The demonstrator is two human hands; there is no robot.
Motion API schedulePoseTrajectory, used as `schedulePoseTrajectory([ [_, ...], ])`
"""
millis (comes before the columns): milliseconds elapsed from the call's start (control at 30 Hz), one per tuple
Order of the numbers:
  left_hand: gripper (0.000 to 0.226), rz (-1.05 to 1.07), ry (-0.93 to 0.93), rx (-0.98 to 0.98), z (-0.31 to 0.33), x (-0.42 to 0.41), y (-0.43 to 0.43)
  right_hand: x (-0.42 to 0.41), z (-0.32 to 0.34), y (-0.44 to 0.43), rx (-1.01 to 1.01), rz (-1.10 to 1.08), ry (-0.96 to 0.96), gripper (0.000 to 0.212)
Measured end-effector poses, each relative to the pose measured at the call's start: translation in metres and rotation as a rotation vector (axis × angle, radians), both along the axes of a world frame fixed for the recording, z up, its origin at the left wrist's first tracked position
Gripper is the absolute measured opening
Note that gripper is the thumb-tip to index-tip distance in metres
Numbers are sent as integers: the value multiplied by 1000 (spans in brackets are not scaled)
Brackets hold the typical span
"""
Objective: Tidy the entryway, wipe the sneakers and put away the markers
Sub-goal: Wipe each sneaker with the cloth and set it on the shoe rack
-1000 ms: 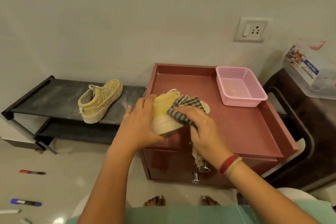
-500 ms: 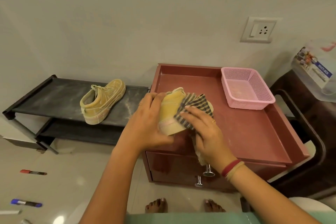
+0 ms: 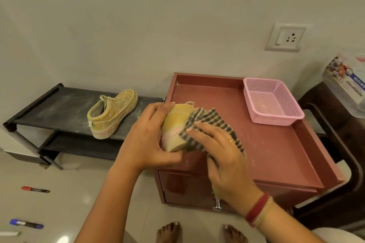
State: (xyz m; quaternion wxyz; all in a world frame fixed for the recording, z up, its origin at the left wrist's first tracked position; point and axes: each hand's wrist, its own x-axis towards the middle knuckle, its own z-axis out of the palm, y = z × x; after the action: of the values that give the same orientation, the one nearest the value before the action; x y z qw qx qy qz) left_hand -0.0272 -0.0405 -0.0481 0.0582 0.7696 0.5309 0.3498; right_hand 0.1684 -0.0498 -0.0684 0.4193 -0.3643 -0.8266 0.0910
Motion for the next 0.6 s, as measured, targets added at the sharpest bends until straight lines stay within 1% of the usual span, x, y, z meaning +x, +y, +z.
schedulePoseTrajectory([
  [67,96,-6,-1,-24,-2,-1,1,-8,2,-8,71,48,-65,43],
  [133,96,-2,28,-31,-3,-3,1,-3,-3,1,89,60,-114,44],
  [233,99,20,78,-35,-6,-3,3,9,-11,27,-97,-84,-22,55],
  [300,101,28,87,-45,-8,-3,4,7,-11,25,-139,-138,2,58],
  [400,103,23,104,-64,-9,-5,6,-8,-8,-1,-82,-41,-36,52],
  [500,105,25,136,-62,-12,-11,6,-11,-10,-7,69,63,-216,47],
  [533,105,36,136,-66,-13,-13,6,-8,-14,0,79,67,-229,48],
  [600,105,55,123,-78,-13,-13,6,-1,-19,16,-5,-10,-168,51],
])
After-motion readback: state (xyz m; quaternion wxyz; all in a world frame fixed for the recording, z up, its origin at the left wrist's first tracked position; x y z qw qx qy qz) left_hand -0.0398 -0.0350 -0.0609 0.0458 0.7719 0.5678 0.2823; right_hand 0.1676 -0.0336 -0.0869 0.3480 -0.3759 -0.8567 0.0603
